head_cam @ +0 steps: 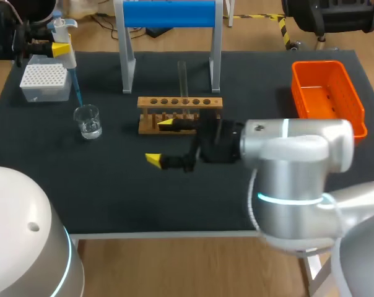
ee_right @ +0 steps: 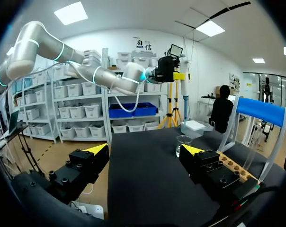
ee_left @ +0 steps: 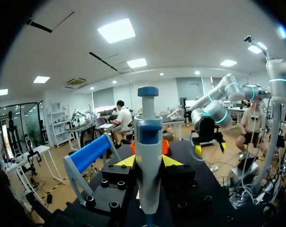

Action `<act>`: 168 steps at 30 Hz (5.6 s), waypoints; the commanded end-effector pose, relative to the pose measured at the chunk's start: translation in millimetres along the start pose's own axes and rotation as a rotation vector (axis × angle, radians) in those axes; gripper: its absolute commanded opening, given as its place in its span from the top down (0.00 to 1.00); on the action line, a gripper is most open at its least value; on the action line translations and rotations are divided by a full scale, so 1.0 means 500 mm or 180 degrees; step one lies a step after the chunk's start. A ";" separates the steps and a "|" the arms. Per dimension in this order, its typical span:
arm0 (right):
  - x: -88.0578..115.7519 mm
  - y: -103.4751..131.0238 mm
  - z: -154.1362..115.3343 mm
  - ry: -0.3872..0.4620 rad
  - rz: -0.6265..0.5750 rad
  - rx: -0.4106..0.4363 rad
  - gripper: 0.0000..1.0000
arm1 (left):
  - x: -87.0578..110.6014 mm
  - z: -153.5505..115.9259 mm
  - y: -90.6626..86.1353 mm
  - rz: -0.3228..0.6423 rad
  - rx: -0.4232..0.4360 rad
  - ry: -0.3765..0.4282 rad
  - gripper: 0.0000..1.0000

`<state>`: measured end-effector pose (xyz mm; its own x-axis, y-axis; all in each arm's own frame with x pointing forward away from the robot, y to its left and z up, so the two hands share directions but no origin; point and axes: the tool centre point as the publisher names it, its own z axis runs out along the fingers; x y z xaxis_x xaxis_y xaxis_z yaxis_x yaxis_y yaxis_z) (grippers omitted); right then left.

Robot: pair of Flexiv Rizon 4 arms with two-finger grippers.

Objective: Invert the test tube, pick up the pipette, mount the tip to pipette, aspirate from beaker and dispense into the tube, eject the tip, return the pipette, and cap with the stopper.

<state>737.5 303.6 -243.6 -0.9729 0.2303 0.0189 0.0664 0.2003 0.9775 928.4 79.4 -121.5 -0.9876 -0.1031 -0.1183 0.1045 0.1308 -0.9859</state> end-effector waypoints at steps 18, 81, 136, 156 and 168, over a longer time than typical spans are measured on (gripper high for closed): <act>-0.044 -0.041 0.250 -0.0820 -0.0004 0.0106 0.00 | -0.001 -0.001 0.001 0.0005 0.0004 0.0006 1.00; -0.135 -0.069 0.219 -0.1025 -0.0080 0.0130 0.00 | -0.001 -0.001 0.001 0.0005 0.0004 0.0006 1.00; -0.135 -0.069 0.219 -0.1025 -0.0080 0.0130 0.00 | -0.007 0.019 0.164 -0.0161 0.0122 -0.0096 1.00; -0.135 -0.069 0.219 -0.1025 -0.0080 0.0130 0.00 | -0.008 0.017 0.182 -0.0211 0.0079 -0.0128 1.00; -0.135 -0.069 0.219 -0.1025 -0.0080 0.0130 0.00 | -0.008 0.017 0.182 -0.0211 0.0079 -0.0128 1.00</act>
<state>824.6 386.7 -300.0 -0.8532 0.5153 -0.0803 0.0610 0.2515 0.9659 942.2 83.1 -211.7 -0.9870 -0.1506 -0.0560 0.0414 0.0984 -0.9943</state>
